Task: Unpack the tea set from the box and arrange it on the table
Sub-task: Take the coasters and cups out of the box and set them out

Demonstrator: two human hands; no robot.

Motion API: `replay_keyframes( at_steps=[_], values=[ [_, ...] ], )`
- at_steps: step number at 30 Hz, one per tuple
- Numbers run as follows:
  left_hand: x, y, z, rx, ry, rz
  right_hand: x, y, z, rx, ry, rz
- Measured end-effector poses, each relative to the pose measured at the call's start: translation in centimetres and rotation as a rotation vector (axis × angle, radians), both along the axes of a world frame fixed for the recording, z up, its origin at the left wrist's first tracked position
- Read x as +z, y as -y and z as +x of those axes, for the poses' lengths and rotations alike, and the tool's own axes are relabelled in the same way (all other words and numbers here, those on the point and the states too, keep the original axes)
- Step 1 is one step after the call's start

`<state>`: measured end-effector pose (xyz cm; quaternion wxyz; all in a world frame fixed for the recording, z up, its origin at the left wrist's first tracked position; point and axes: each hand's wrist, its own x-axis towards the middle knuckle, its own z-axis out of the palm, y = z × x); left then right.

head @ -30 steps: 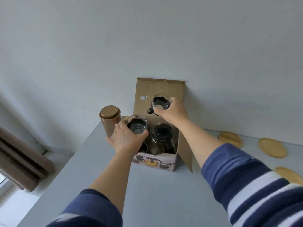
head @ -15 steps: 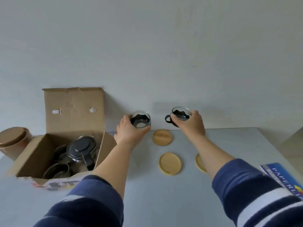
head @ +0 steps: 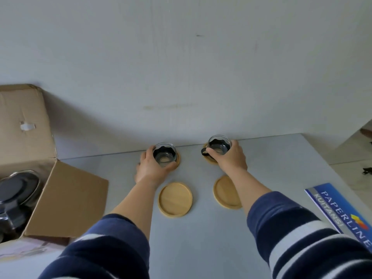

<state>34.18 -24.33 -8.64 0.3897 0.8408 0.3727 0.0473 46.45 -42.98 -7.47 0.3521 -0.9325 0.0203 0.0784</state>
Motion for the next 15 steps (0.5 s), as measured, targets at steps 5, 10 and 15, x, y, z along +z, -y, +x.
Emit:
replay_keyframes(
  at_steps=[5, 10, 15],
  values=[
    [0.2, -0.2, 0.0, -0.014, -0.023, 0.052, 0.0, -0.4, 0.1, -0.024, 0.015, -0.022],
    [1.2, 0.0, -0.2, -0.045, -0.058, -0.011, 1.1, -0.2, -0.1, 0.032, -0.139, 0.029],
    [4.6, -0.9, -1.6, -0.029, -0.009, 0.037, 4.1, -0.6, -1.7, 0.083, -0.15, -0.224]
  ],
)
